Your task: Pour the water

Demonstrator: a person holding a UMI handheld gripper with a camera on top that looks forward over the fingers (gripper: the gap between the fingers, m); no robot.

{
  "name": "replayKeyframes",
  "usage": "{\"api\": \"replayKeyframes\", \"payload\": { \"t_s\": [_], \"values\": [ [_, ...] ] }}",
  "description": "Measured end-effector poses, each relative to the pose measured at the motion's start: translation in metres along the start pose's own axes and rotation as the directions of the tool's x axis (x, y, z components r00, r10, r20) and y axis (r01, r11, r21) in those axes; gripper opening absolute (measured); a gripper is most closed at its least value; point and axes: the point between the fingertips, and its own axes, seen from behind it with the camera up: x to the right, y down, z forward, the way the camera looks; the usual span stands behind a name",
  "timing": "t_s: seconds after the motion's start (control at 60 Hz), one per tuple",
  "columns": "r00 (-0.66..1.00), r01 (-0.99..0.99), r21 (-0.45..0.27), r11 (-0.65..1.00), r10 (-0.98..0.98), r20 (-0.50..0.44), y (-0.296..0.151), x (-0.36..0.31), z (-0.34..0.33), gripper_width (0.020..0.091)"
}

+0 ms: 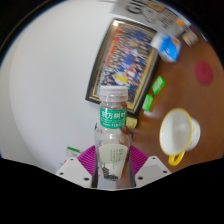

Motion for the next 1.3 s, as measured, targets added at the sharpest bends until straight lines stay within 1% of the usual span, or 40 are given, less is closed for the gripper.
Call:
{"api": "replayKeyframes", "payload": {
  "t_s": [0.083,0.1,0.133,0.217,0.25,0.317,0.383,0.4,0.417,0.517,0.633,0.733,0.75,0.767,0.8,0.833,0.933,1.0,1.017,1.05,1.083,1.1,1.117,1.133,1.2,1.3],
  "values": [
    [0.945,0.322,0.04,0.946,-0.319,-0.077,-0.044,0.006,-0.01,0.043],
    [0.921,0.379,0.049,0.924,-0.373,-0.111,-0.05,0.004,-0.013,0.0429],
    [0.869,0.484,0.063,0.873,-0.471,-0.149,-0.068,0.005,-0.018,0.0429],
    [0.719,0.682,0.08,0.727,-0.646,-0.254,-0.121,0.021,-0.033,0.0431],
    [0.658,0.738,0.073,0.671,-0.692,-0.298,-0.143,0.029,-0.041,0.0431],
    [0.529,0.822,0.034,0.569,-0.739,-0.417,-0.182,0.054,-0.052,0.0428],
    [0.411,0.876,-0.01,0.482,-0.758,-0.507,-0.215,0.083,-0.066,0.0428],
    [0.384,0.891,-0.016,0.455,-0.77,-0.51,-0.221,0.096,-0.07,0.0428],
    [0.361,0.896,-0.035,0.443,-0.773,-0.521,-0.226,0.104,-0.071,0.0427],
    [0.277,0.898,-0.126,0.421,-0.764,-0.584,-0.251,0.157,-0.083,0.0427],
    [0.294,0.879,-0.143,0.455,-0.753,-0.589,-0.261,0.202,-0.085,0.0434],
    [0.295,0.87,-0.159,0.468,-0.749,-0.594,-0.26,0.229,-0.085,0.0437],
    [0.293,0.87,-0.162,0.466,-0.753,-0.59,-0.259,0.229,-0.085,0.0441],
    [0.287,0.883,-0.148,0.446,-0.761,-0.582,-0.26,0.226,-0.084,0.0438],
    [0.276,0.887,-0.159,0.433,-0.774,-0.571,-0.257,0.227,-0.083,0.0441],
    [0.264,0.896,-0.154,0.417,-0.778,-0.57,-0.256,0.226,-0.082,0.0456],
    [0.285,0.893,-0.132,0.431,-0.767,-0.575,-0.255,0.226,-0.085,0.0514],
    [0.278,0.882,-0.164,0.442,-0.769,-0.575,-0.253,0.231,-0.085,0.0561],
    [0.279,0.873,-0.18,0.452,-0.768,-0.576,-0.252,0.235,-0.086,0.0594],
    [0.285,0.852,-0.212,0.479,-0.764,-0.579,-0.247,0.243,-0.087,0.0725],
    [0.295,0.837,-0.227,0.498,-0.76,-0.579,-0.242,0.247,-0.088,0.087],
    [0.301,0.832,-0.23,0.506,-0.758,-0.578,-0.24,0.247,-0.089,0.087],
    [0.306,0.827,-0.233,0.512,-0.758,-0.577,-0.238,0.247,-0.09,0.0845],
    [0.309,0.824,-0.234,0.516,-0.756,-0.577,-0.237,0.247,-0.091,0.0836],
    [0.305,0.818,-0.244,0.52,-0.753,-0.583,-0.232,0.242,-0.1,0.0867],
    [0.276,0.815,-0.27,0.514,-0.752,-0.599,-0.221,0.23,-0.119,0.0857]
  ]
}}
